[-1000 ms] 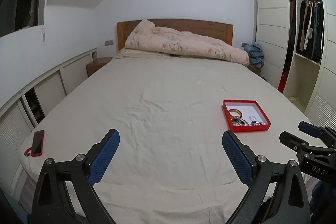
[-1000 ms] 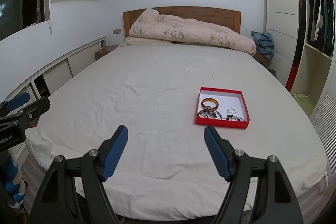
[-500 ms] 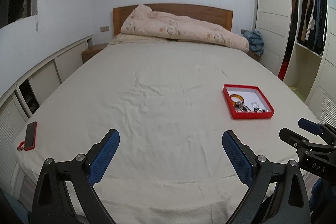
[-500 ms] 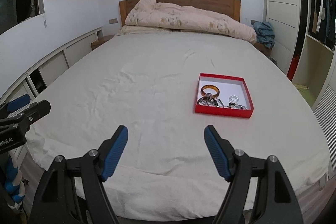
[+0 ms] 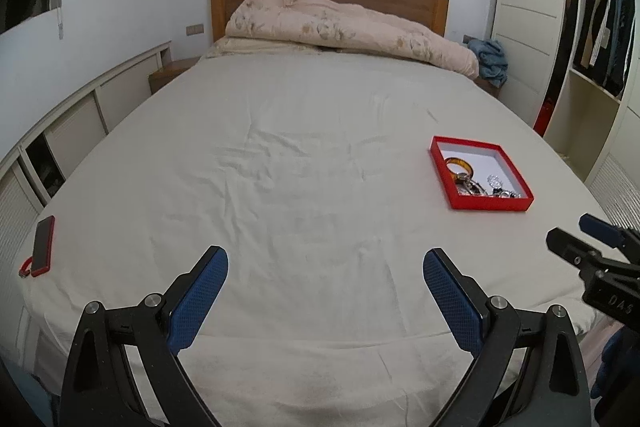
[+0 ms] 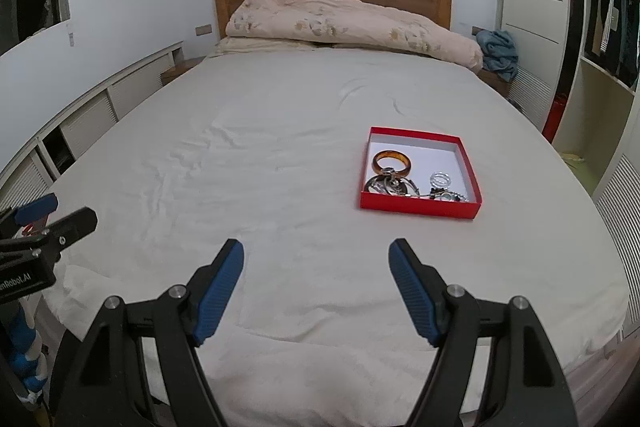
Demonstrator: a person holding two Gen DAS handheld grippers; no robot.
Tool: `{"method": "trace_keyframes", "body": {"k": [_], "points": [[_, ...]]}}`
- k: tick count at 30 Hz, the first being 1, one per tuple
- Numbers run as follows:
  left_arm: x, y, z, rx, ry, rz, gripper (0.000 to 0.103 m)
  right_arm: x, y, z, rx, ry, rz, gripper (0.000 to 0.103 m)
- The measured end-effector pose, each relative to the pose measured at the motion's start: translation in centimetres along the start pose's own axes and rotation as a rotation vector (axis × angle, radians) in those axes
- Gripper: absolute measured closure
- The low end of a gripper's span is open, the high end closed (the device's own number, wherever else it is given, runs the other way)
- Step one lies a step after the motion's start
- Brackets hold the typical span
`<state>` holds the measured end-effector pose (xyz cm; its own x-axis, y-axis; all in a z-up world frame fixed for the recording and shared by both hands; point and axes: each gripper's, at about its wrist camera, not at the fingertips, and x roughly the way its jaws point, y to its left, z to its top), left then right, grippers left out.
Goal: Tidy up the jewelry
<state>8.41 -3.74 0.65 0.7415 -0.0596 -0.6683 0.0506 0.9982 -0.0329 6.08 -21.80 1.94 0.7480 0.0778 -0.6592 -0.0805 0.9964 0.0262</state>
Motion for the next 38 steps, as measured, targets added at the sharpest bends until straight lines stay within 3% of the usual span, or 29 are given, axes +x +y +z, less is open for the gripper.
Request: {"method": "trace_keyframes", "body": {"k": [13, 38], "points": [[3.0, 0.4, 0.0, -0.002, 0.059, 0.018, 0.006, 2.2, -1.3, 0.1, 0.010, 0.025, -0.028, 0.029], [5.2, 1.4, 0.0, -0.024, 0.092, 0.029, 0.006, 4.8, -1.3, 0.0, 0.002, 0.076, -0.023, 0.029]]}}
